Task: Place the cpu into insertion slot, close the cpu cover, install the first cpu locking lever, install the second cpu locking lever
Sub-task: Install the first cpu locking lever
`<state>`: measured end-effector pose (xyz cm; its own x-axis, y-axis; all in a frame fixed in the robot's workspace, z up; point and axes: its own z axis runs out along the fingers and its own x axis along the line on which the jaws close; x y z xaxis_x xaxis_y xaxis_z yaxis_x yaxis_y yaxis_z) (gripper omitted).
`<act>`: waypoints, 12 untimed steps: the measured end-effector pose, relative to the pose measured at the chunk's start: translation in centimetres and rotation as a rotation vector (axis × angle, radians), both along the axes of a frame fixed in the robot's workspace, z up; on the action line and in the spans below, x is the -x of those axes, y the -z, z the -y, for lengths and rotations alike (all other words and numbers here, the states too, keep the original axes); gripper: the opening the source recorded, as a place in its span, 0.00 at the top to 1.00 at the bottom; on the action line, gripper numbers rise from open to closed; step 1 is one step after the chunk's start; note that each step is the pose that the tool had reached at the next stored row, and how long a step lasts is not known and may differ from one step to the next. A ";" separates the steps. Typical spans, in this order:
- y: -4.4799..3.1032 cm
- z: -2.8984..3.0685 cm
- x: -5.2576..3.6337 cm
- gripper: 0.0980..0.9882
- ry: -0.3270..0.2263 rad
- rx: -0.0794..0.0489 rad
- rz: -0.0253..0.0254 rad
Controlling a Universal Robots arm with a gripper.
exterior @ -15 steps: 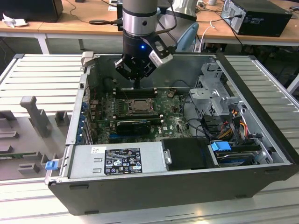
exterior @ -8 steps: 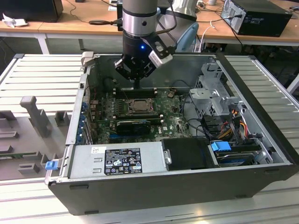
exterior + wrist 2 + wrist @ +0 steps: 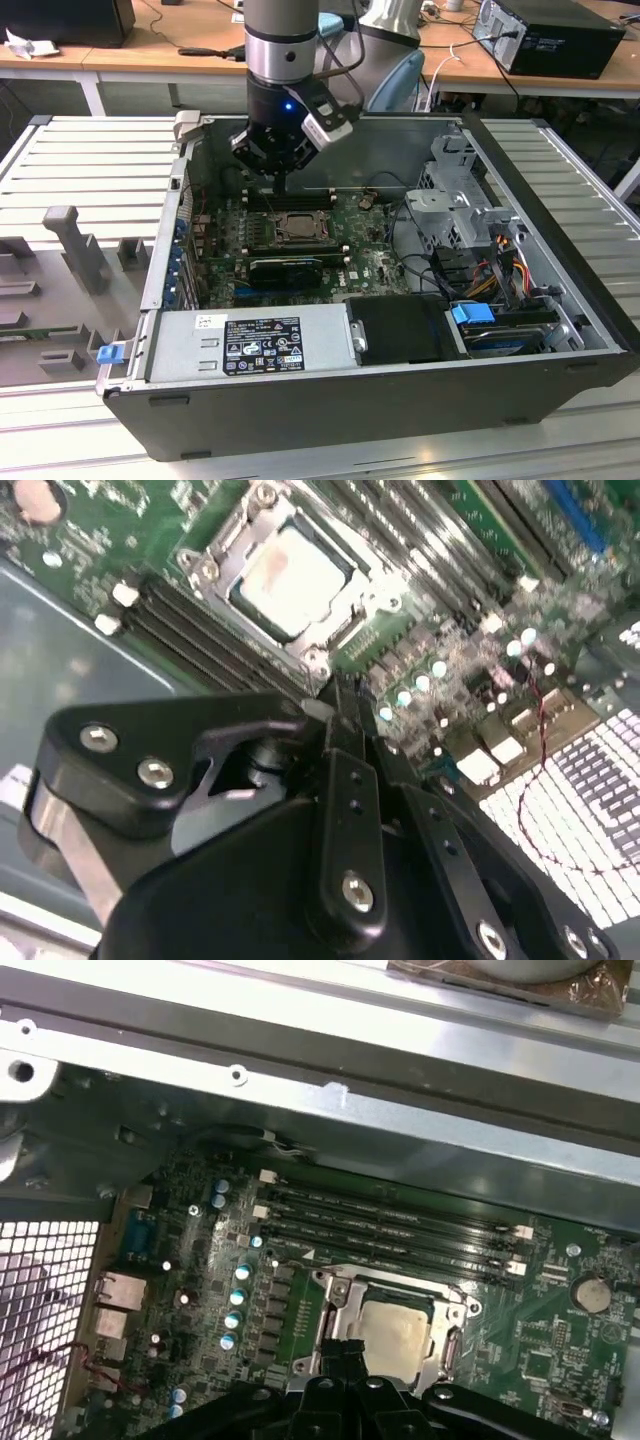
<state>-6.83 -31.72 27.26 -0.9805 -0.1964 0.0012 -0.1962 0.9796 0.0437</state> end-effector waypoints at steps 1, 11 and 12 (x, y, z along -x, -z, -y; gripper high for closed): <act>0.11 -0.01 0.05 0.99 0.012 0.000 0.0000; 1.13 -0.50 4.24 0.99 0.068 0.000 0.0002; 1.14 -0.67 4.24 0.99 0.068 0.000 0.0003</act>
